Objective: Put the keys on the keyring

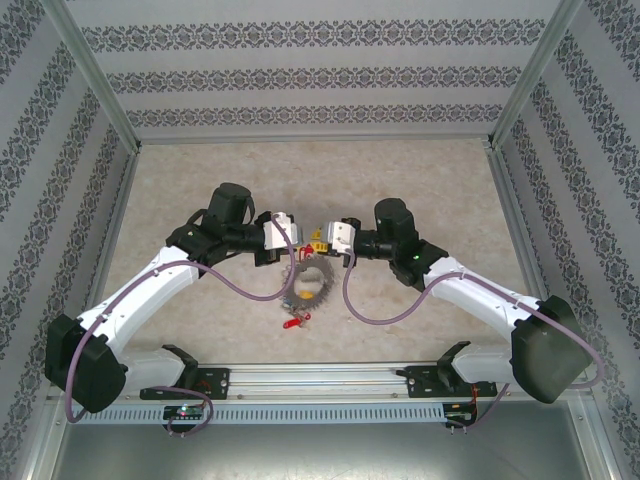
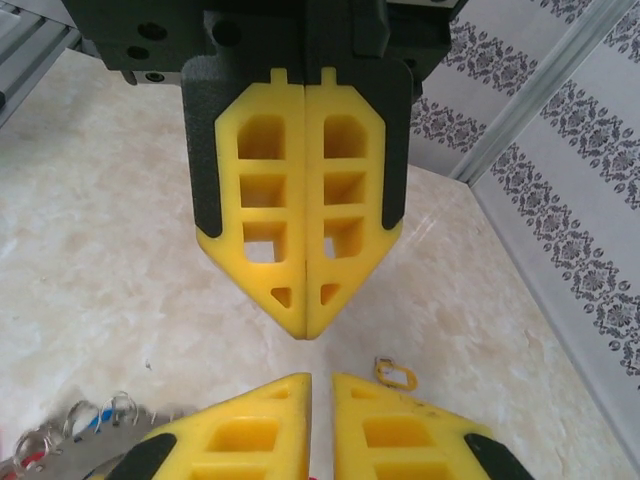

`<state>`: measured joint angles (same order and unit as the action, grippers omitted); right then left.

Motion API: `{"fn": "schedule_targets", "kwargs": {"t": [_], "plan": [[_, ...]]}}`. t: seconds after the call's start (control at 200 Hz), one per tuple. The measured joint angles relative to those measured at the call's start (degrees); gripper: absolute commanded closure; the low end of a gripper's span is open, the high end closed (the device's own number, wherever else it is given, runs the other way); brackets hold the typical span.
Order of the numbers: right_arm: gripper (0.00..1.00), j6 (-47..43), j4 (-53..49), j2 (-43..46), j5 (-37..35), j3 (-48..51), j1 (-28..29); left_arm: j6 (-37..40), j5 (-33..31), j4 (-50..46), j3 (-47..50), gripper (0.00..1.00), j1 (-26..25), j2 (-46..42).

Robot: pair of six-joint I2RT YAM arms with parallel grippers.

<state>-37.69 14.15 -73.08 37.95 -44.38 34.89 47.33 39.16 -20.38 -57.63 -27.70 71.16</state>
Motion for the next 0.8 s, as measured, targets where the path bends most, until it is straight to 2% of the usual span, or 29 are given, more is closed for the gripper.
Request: {"fn": "schedule_targets", "kwargs": {"t": [0.115, 0.2, 0.305, 0.365, 0.495, 0.615, 0.684, 0.804], "plan": [[0.76, 0.39, -1.05, 0.0, 0.2, 0.81, -1.77, -2.93, -0.66, 0.17, 0.0, 1.0, 0.42, 0.66], [0.74, 0.63, -2.82, 0.13, 0.2, 2.03, -3.67, -5.68, -0.83, 0.5, 0.37, 0.9, 0.7, 0.87], [0.65, 1.22, -5.68, 0.63, -0.76, 3.63, -6.21, -8.26, -0.76, 1.73, 2.62, 0.74, 0.81, 0.85], [0.63, 1.92, -7.48, 1.38, -2.23, 4.2, -7.52, -8.63, -0.31, 1.66, 4.24, 0.69, 0.79, 0.87], [0.62, 6.16, -10.97, 2.84, -8.31, 3.56, -9.01, -7.48, -0.26, 0.61, 5.57, 0.67, -1.16, 1.97], [0.63, 9.09, -20.74, 2.84, -11.85, -1.62, -9.42, -6.86, -0.28, 0.63, 5.79, 0.67, -4.02, 4.15], [0.64, 8.04, -26.93, 2.84, -11.8, -4.76, -9.22, -6.91, -0.7, 0.72, 6.54, 0.66, -4.5, 5.16], [0.62, -0.04, -36.48, 3.32, -10.21, -5.92, -7.61, -11.28, -3.32, 4.44, 9.2, 0.66, -4.07, 5.64]]}}
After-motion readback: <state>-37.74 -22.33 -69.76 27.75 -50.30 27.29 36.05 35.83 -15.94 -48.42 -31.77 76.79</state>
